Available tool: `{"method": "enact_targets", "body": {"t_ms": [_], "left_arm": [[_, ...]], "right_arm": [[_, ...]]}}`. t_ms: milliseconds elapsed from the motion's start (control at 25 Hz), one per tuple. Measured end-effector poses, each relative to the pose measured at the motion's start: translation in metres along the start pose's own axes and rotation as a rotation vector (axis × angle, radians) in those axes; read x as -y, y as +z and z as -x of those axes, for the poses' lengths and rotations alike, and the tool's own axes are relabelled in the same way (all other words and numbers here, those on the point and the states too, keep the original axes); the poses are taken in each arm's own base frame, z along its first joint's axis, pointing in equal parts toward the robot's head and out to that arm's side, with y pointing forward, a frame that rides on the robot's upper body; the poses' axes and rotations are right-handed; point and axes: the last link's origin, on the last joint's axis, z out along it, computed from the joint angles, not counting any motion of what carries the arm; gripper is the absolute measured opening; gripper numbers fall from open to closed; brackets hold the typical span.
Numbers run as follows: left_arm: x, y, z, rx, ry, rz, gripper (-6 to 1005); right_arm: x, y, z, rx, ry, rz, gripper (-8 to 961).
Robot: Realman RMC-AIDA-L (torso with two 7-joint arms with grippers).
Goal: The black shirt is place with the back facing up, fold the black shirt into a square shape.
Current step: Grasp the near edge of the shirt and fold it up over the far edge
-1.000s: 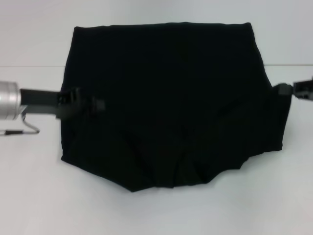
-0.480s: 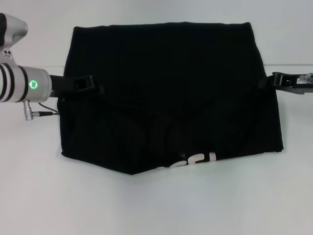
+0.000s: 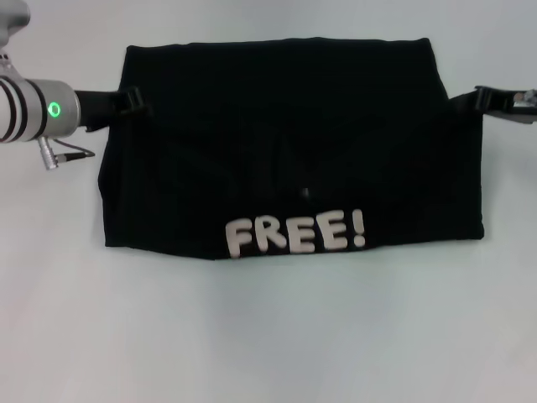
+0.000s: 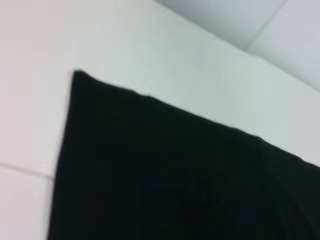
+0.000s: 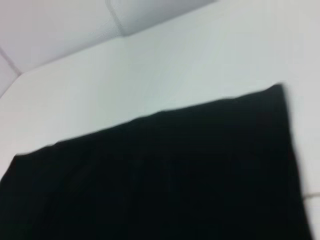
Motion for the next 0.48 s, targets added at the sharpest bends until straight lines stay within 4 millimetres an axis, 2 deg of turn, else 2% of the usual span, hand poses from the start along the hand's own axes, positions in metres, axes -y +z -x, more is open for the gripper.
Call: {"method": "enact_targets", "body": {"t_ms": [160, 480], "left_arm": [[-0.005, 0.01, 0.004, -0.018, 0.057, -0.046, 36], [-0.016, 0.023, 0.013, -0.037, 0.17, -0.098, 36]], "right_arm": [[0.003, 0.004, 0.001, 0.025, -0.006, -0.044, 56], [0.001, 0.018, -0.012, 0.019, -0.054, -0.113, 56]]}}
